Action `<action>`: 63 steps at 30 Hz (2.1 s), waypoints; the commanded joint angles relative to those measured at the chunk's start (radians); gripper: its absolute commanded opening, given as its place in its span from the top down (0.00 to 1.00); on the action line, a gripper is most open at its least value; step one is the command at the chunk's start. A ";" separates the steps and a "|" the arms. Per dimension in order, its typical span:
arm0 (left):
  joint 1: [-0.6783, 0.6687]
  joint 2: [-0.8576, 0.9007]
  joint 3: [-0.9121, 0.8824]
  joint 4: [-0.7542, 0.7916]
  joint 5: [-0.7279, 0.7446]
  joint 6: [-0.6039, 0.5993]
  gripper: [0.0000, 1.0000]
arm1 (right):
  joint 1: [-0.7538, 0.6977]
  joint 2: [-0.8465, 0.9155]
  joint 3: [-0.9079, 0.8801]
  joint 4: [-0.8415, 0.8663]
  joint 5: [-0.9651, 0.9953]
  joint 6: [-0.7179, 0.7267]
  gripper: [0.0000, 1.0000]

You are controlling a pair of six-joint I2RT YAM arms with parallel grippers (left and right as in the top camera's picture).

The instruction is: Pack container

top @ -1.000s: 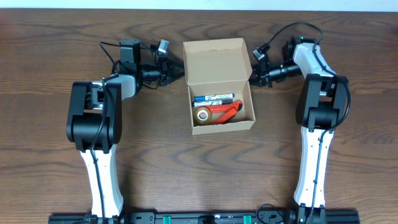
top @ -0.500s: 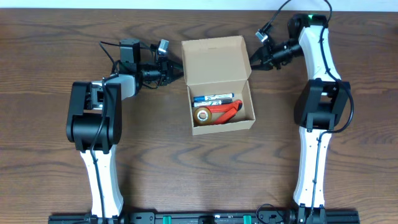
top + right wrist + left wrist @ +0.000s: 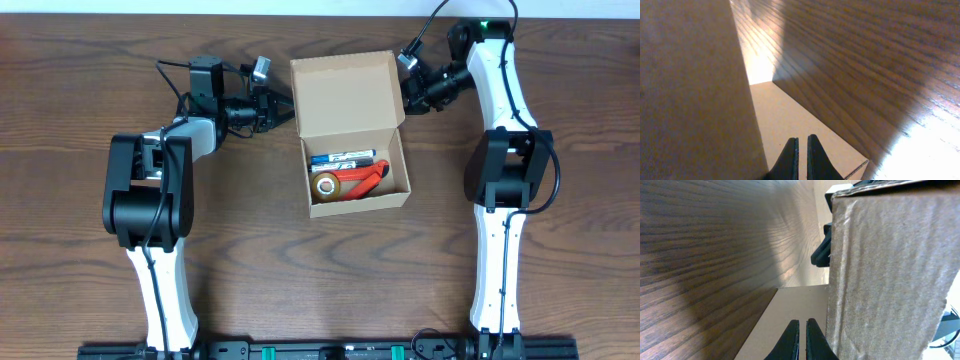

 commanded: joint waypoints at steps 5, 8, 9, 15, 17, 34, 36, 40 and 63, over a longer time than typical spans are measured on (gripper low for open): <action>-0.004 -0.032 0.021 0.003 0.032 0.010 0.94 | -0.008 -0.006 0.037 0.019 -0.307 -0.023 0.99; -0.005 -0.034 0.021 0.003 0.039 0.008 0.94 | -0.007 -0.006 0.055 -0.002 -0.346 -0.024 0.99; -0.005 -0.037 0.021 0.003 0.039 0.008 0.94 | -0.007 -0.006 0.062 -0.008 -0.361 -0.024 0.98; -0.024 -0.071 0.021 0.003 0.039 0.010 0.94 | -0.008 -0.006 0.125 -0.062 -0.366 -0.035 0.99; -0.035 -0.088 0.021 0.000 0.038 0.010 0.94 | -0.008 -0.006 0.153 -0.088 -0.358 -0.049 0.99; -0.205 -0.362 0.021 -0.447 -0.122 0.327 0.94 | -0.008 -0.206 0.233 -0.103 -0.123 0.012 0.99; -0.224 -0.407 0.021 -0.633 -0.198 0.460 0.94 | -0.008 -0.243 0.233 -0.103 -0.072 0.024 0.99; -0.266 -0.481 0.021 -0.991 -0.377 0.695 0.94 | -0.007 -0.330 0.233 -0.103 0.087 0.041 0.99; -0.013 -0.928 0.036 -1.426 -1.601 0.631 0.05 | 0.168 -0.814 0.233 -0.010 0.954 0.191 0.67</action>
